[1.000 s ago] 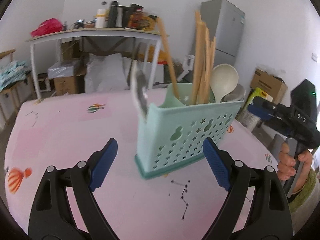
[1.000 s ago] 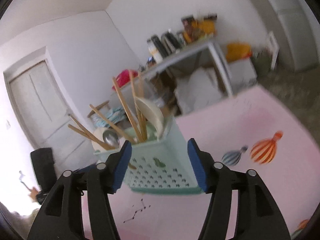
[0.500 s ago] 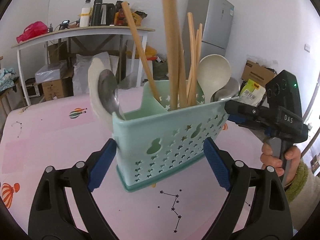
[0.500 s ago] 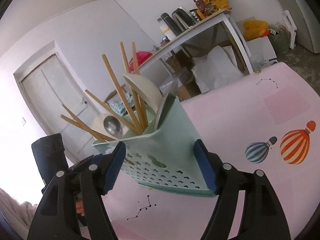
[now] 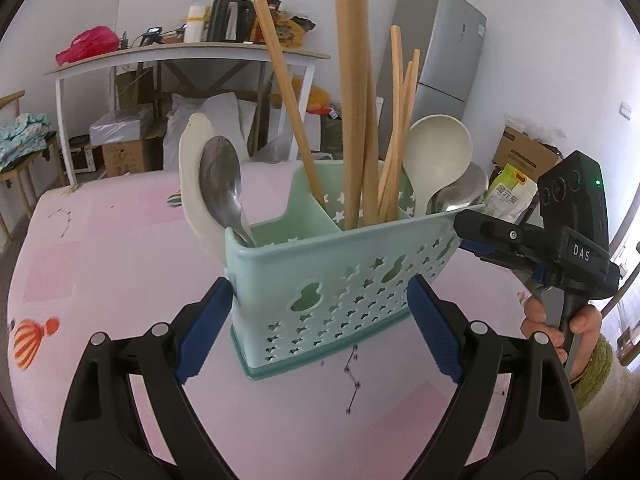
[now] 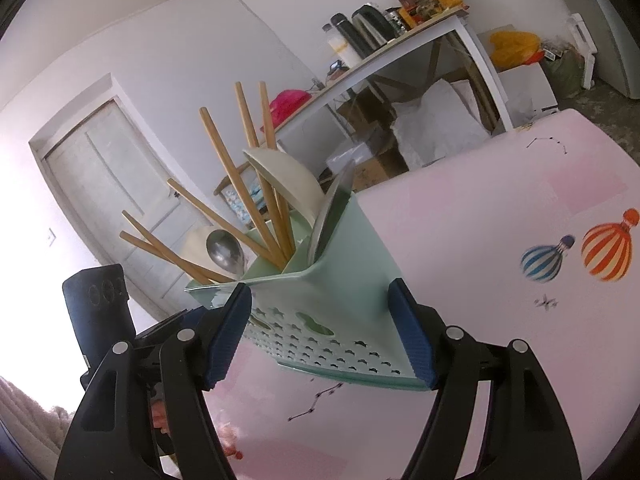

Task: Organize utensils

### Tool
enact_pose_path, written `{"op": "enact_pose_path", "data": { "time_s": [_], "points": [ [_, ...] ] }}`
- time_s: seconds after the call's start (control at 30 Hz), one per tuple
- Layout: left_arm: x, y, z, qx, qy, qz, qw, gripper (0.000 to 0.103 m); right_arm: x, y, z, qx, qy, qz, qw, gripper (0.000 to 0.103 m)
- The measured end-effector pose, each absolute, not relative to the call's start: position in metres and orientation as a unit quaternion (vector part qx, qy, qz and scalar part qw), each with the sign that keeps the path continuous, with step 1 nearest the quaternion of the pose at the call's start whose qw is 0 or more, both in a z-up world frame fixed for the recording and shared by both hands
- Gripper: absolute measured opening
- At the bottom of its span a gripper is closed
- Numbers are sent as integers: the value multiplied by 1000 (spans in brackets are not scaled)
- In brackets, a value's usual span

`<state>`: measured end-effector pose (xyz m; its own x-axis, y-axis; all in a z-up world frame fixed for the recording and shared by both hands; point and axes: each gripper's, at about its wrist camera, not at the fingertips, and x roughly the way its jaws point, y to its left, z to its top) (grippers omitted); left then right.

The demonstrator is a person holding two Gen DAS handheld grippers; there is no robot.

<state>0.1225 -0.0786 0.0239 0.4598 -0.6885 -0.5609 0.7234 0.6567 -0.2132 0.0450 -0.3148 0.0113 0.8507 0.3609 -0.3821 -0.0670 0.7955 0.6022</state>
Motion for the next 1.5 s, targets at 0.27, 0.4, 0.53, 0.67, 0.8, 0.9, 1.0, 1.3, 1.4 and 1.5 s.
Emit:
{"op": "enact_pose_path", "data": {
  "time_s": [0.27, 0.4, 0.53, 0.67, 0.8, 0.9, 1.0, 1.3, 1.4, 1.5],
  "points": [
    [119, -64, 30, 27, 319, -403, 858, 84, 31, -296, 12, 305, 245, 115, 913, 70],
    [119, -63, 29, 19, 319, -399, 860, 84, 30, -295, 11, 316, 247, 109, 909, 70],
    [120, -60, 28, 12, 318, -397, 861, 84, 27, -293, 11, 323, 249, 103, 907, 70],
    [110, -56, 29, 12, 313, -387, 867, 85, 19, -291, 16, 321, 247, 105, 908, 70],
    [96, -40, 35, 3, 299, -369, 880, 86, 0, -288, 26, 302, 244, 80, 918, 70],
    [84, -30, 38, 6, 302, -341, 890, 87, -17, -282, 31, 280, 256, 44, 924, 70],
    [73, -24, 37, 17, 312, -295, 903, 90, -29, -266, 35, 227, 285, -14, 931, 70],
    [48, -19, 35, 45, 339, -186, 921, 93, -33, -217, 24, 108, 361, -141, 916, 89],
    [47, -19, 35, 66, 347, -148, 924, 93, -31, -212, 21, 92, 370, -161, 910, 91],
    [43, -19, 39, 89, 337, -116, 930, 93, -31, -211, 20, 76, 373, -183, 906, 92]
  ]
}}
